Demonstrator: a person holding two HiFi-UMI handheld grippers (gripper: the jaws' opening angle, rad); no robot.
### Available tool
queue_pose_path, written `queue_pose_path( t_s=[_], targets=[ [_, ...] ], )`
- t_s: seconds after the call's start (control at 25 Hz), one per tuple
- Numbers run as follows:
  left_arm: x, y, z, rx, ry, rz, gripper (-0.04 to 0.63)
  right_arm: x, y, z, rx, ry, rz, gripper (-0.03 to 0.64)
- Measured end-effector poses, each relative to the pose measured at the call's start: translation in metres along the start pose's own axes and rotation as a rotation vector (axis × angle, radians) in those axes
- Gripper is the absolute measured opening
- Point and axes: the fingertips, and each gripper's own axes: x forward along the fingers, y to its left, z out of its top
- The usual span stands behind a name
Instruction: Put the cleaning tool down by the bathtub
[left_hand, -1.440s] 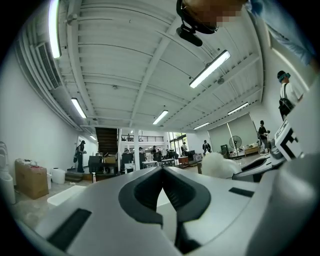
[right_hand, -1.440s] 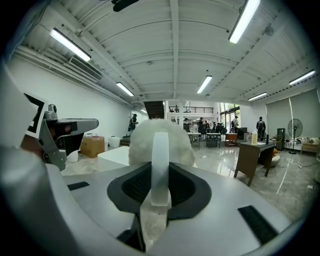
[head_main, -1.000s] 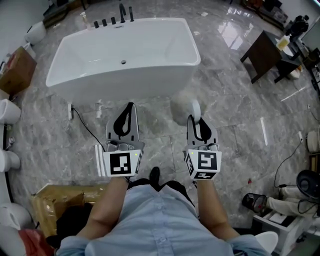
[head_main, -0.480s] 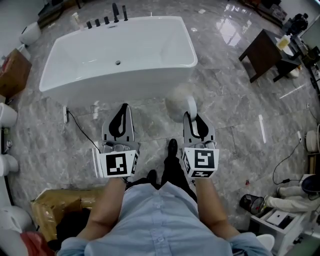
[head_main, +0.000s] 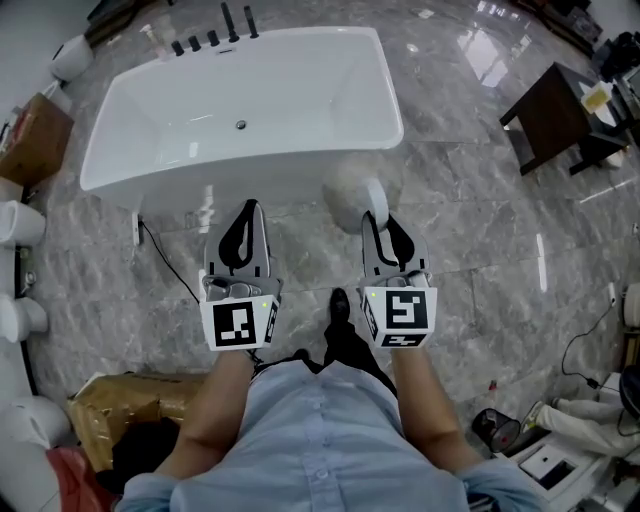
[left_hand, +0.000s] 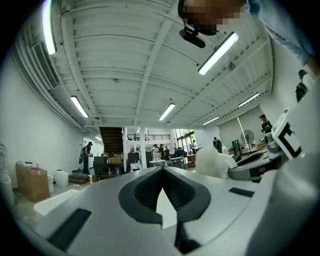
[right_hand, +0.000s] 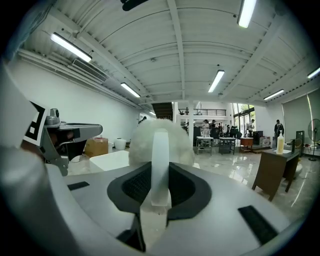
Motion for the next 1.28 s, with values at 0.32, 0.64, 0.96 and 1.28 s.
queue_pose_path(
  t_s=[0.32, 0.64, 0.96, 1.28],
  targets=[
    [0.081, -0.021, 0.017, 0.052, 0.000, 0.018, 0.015, 0.055, -0.062, 0.027, 0.017, -0.042, 0.052, 0.092],
    [0.117, -0.008, 0.027, 0.069, -0.021, 0.068, 0.015, 0.099, -0.083, 0.047, 0.001, -0.073, 0.085, 0.092],
    [0.136, 0.042, 0.015, 0.080, -0.029, 0.118, 0.015, 0.150, -0.068, 0.059, -0.030, -0.090, 0.100, 0.092],
    [0.162, 0.084, 0.017, 0.038, -0.051, 0.117, 0.015, 0.193, -0.042, 0.074, -0.040, -0.091, 0.113, 0.092]
  ],
)
